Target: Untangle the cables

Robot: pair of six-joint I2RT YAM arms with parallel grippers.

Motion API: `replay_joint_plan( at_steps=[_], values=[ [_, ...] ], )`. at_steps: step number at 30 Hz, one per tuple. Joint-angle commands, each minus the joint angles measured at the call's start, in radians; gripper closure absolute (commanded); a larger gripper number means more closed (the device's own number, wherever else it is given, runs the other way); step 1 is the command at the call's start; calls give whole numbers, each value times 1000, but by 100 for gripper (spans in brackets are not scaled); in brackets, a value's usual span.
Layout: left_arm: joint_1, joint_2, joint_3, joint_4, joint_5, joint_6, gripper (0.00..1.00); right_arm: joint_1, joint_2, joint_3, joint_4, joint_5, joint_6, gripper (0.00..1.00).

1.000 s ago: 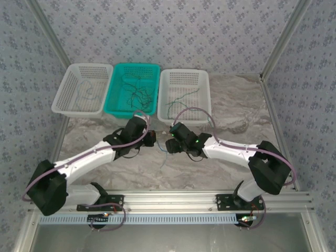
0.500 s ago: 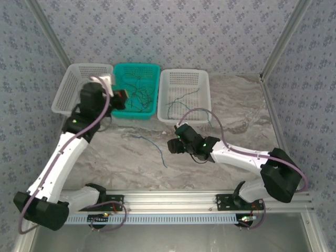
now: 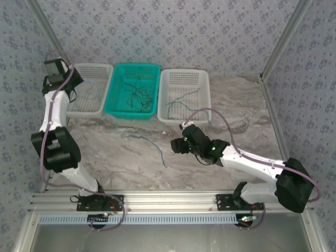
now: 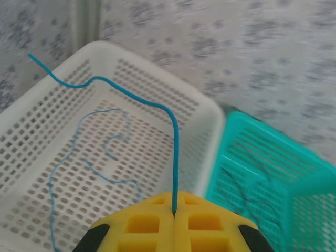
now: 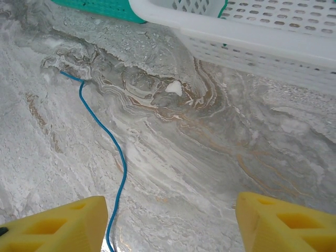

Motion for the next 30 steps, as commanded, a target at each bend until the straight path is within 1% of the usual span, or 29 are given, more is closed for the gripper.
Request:
replay_joint_plan(
  at_steps=[1,3,4,5,8,10,11,14,17,20,24,25,27,29,30],
  values=[
    [47,47,124,-38,30,-34,71,-3,-45,-10,-40,46,2,32],
    [56,61,160,-59,63,-36,52,-3,-58,-19,-42,57,5,32],
    [54,51,164,-62,94,-38,46,-3,-63,-23,-38,62,11,31],
    [51,32,150,-53,125,-47,43,-5,-64,-27,-32,65,14,31],
    [22,-87,9,46,197,-110,40,-5,-51,-35,1,60,28,31],
    [-13,-174,-104,117,266,-167,39,-6,-29,-28,18,42,28,30],
    [-33,-209,-143,126,280,-186,39,-6,-17,-21,21,33,27,30],
    [-130,-348,-292,163,280,-220,40,-6,16,0,24,18,21,30],
    [-260,-496,-441,177,214,-259,41,-8,33,2,42,13,24,30],
    [-413,-640,-602,176,115,-325,42,-8,47,4,54,11,28,30],
    [-646,-787,-799,103,-97,-466,42,-12,56,1,55,17,40,30],
    [-710,-810,-833,71,-157,-515,42,-13,57,-1,58,16,43,30],
    [-804,-832,-896,33,-229,-640,43,-18,64,-1,59,13,43,30],
    [-877,-822,-952,18,-260,-798,43,-23,74,0,61,7,39,29],
    [-911,-804,-984,24,-260,-898,43,-26,81,3,63,4,39,29]
  ],
)
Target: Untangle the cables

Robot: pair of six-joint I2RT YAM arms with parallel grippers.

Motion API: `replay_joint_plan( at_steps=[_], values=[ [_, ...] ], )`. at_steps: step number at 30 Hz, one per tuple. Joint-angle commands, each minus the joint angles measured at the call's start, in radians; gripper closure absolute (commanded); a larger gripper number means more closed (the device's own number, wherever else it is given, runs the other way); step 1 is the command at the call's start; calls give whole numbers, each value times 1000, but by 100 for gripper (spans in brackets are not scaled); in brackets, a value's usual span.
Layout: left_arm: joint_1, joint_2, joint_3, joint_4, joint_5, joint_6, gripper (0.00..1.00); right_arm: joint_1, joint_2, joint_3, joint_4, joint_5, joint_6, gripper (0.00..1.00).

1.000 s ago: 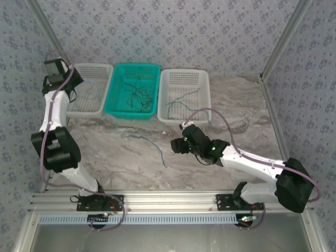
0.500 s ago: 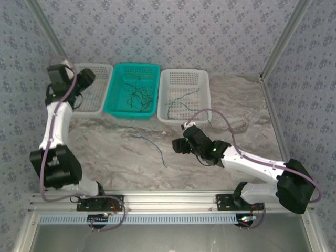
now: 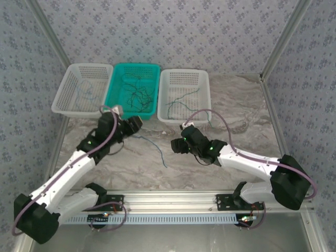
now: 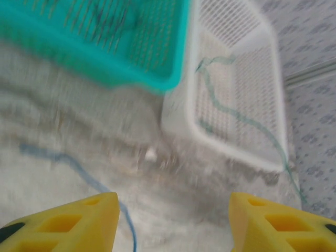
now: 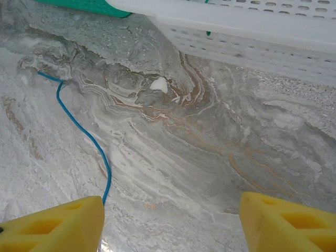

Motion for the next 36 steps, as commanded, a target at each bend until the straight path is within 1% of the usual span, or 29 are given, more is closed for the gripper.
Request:
replay_joint_plan(
  at_steps=[1,2,3,4,6,8,10,14,16,18,20,24,26,27,28,29,31,32,34,36],
  values=[
    [-82,41,-80,-30,-124,-370,43,-12,26,24,13,-15,16,30],
    [-104,74,-106,6,-120,-454,42,-14,31,24,12,-18,17,30],
    [-129,125,-135,72,-100,-525,39,-16,35,22,14,-20,19,30],
    [-147,183,-153,155,-73,-563,39,-18,36,20,13,-21,21,30],
    [-180,295,-141,250,-42,-590,38,-20,35,16,15,-25,22,30],
    [-202,387,-90,279,-33,-575,37,-22,29,12,6,-24,24,30],
    [-219,455,-37,287,-56,-540,35,-26,12,2,-4,-19,22,29],
    [-221,499,18,225,-146,-520,34,-35,-37,-24,-18,-1,19,30],
    [-219,512,42,162,-205,-505,34,-45,-60,-42,-17,3,21,29],
    [-204,531,77,83,-216,-500,34,-53,-75,-49,-18,2,24,29],
    [-180,555,105,26,-196,-490,35,-59,-84,-54,-19,-1,24,29],
    [-154,574,98,14,-193,-482,40,-66,-90,-54,-16,-20,21,29],
    [-143,574,80,43,-187,-476,45,-68,-101,-54,-7,-59,6,29],
    [-138,575,77,46,-183,-475,48,-68,-110,-61,7,-95,-12,29],
    [-134,578,74,53,-181,-467,53,-70,-123,-71,38,-170,-61,29],
    [-131,580,75,58,-173,-455,56,-73,-134,-83,67,-259,-105,29],
    [-122,594,85,58,-154,-430,60,-74,-143,-85,85,-370,-144,28],
    [-120,604,92,58,-142,-416,63,-72,-144,-80,82,-406,-151,28],
    [-116,621,102,52,-125,-402,67,-69,-152,-74,76,-430,-157,28],
    [-114,632,103,49,-116,-402,72,-65,-170,-78,77,-417,-157,27]
  ],
)
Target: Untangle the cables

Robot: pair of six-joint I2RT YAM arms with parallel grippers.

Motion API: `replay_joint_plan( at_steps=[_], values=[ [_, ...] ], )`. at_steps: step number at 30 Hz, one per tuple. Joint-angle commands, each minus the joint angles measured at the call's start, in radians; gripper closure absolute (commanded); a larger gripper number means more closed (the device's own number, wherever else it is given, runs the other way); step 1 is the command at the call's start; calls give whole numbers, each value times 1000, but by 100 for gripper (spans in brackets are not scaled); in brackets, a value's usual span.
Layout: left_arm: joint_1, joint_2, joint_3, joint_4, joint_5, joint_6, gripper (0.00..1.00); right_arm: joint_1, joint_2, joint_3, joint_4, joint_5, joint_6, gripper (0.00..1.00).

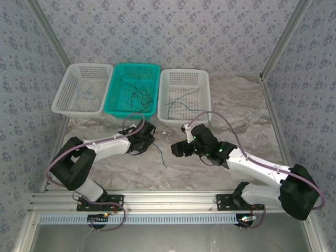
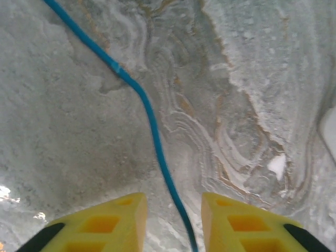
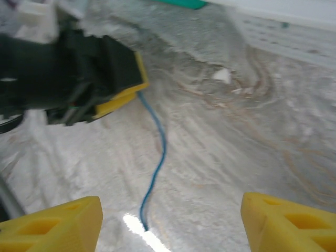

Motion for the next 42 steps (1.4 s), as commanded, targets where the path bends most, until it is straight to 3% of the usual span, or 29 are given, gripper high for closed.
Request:
replay_joint_plan(
  at_steps=[1,5,8,11,13,20,23,33,37,39,42],
  values=[
    [8,20,18,-27,25,26,75,6,-48,-8,23,-63,-42,26],
    [11,23,27,-25,46,42,87,5,-101,-43,51,2,-32,22],
    [13,-4,46,-40,67,73,99,-4,-123,-59,62,-19,-25,20],
    [13,-67,84,-79,55,140,100,-7,-141,-60,60,-68,-13,15],
    [12,-113,127,-127,20,210,100,-8,-158,-63,63,-100,-6,1],
    [48,-183,335,-281,-170,560,100,-13,-164,-28,21,-139,-17,0],
    [146,-193,395,-282,-145,695,100,-13,-173,-1,10,-134,-18,0],
    [674,-97,497,-70,179,951,100,-12,-200,29,-22,-44,0,0],
    [786,71,675,-118,181,1062,100,-10,-188,37,-12,-48,7,0],
    [814,164,785,-184,131,1106,100,-2,-186,52,-10,9,-2,0],
    [857,262,874,-201,140,1118,100,11,-186,64,68,112,-55,0]
  ],
)
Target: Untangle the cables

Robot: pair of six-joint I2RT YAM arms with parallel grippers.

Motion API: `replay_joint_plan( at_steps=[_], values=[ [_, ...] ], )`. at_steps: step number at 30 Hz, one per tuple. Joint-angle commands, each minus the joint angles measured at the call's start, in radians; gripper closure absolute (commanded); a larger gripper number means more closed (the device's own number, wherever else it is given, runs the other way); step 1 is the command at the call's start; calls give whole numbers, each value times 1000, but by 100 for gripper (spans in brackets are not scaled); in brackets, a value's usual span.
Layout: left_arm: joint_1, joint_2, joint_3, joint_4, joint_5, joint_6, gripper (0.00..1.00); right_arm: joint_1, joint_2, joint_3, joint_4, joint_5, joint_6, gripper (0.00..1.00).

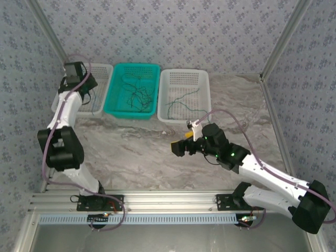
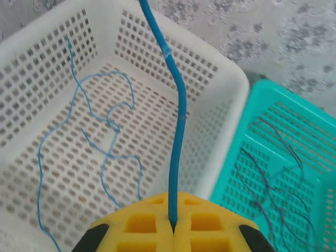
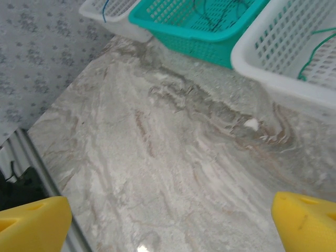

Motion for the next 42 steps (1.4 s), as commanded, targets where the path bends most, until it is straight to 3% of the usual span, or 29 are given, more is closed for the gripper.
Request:
replay_joint_plan(
  at_steps=[1,2,3,6,9,14,19,24,30,32,36,42],
  values=[
    [38,77,102,-52,32,79,100,8,0,55,91,125,-59,0],
    [47,106,133,-65,43,80,100,2,4,70,107,138,-74,0],
    [51,135,167,-83,49,86,93,-6,11,87,121,140,-85,0],
    [52,181,243,-128,63,95,63,-41,47,148,120,96,-114,0],
    [56,132,229,-105,130,62,47,-62,87,218,112,21,-149,0],
    [40,-105,25,34,246,-35,41,-93,142,311,99,-100,-213,0],
    [-64,-407,-255,132,223,-54,40,-170,167,338,95,-90,-221,0],
    [-285,-654,-467,134,104,-28,37,-292,166,298,92,62,-150,0],
    [-619,-821,-705,161,-127,41,36,-493,164,205,52,305,-45,0],
    [-688,-862,-799,211,-190,58,34,-544,160,165,47,412,-21,0],
    [-735,-916,-960,305,-305,112,14,-632,185,72,62,607,-19,0],
    [-737,-942,-1039,307,-607,219,3,-716,245,-84,199,691,-111,1]
  ],
)
